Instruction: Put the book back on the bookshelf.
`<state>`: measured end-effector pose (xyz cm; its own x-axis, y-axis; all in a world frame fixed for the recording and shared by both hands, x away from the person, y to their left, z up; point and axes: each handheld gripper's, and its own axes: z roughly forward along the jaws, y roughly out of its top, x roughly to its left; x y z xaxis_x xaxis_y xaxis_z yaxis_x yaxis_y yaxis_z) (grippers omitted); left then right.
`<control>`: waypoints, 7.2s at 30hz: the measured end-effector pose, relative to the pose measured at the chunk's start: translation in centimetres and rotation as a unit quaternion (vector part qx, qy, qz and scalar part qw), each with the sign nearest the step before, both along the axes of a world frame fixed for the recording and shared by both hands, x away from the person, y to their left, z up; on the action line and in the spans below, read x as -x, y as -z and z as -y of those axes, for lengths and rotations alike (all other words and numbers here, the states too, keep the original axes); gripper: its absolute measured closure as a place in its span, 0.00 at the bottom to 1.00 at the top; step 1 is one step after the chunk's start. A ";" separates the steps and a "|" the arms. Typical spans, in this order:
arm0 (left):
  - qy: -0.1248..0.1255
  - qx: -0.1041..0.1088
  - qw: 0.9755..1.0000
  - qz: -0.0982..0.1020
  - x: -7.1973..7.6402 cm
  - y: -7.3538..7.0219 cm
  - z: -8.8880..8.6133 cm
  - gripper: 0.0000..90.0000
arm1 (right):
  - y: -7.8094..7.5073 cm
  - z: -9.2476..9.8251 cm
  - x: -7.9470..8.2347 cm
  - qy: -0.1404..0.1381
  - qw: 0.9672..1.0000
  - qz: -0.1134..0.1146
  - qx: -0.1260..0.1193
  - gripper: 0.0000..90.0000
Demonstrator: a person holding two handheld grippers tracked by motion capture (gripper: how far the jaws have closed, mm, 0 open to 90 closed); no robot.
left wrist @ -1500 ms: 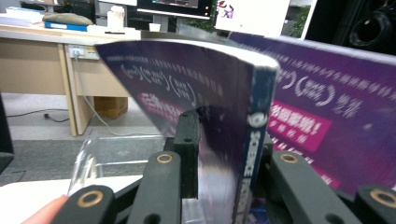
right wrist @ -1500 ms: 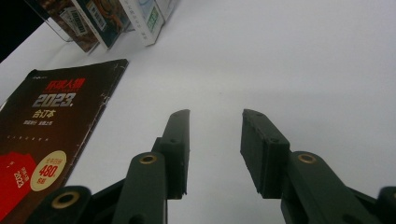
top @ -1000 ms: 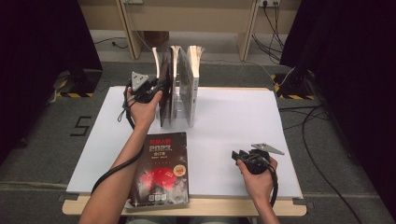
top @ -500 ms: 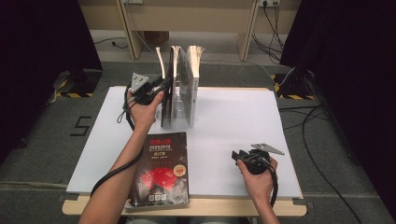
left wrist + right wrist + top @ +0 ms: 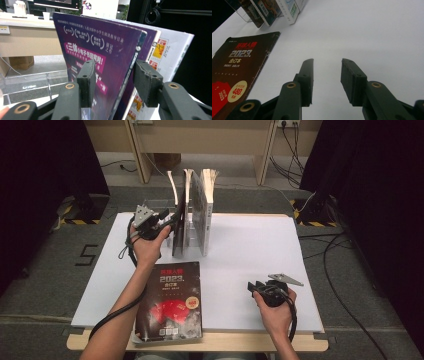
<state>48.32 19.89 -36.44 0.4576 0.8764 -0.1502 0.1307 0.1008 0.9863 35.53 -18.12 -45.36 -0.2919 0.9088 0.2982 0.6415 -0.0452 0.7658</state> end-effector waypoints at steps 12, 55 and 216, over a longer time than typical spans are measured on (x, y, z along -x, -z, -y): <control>0.000 -0.009 1.000 -0.020 1.7 0.6 -1.5 0.58 | 0.1 -0.1 0.0 -0.002 1.000 -0.001 0.004 0.71; -0.034 -0.066 0.987 -0.143 8.2 6.7 -9.1 0.55 | -0.1 -1.0 0.1 -0.010 1.000 -0.002 0.010 0.70; -0.030 -0.073 0.948 -0.308 11.7 13.5 -10.1 0.75 | 2.6 -15.0 -14.2 -0.108 0.983 -0.144 0.022 0.72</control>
<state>36.66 30.01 -49.91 0.2722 0.9299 -0.2474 0.6849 -0.0066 0.7286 49.76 -3.12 -47.92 -0.3887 0.8485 0.3592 0.8235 0.1451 0.5484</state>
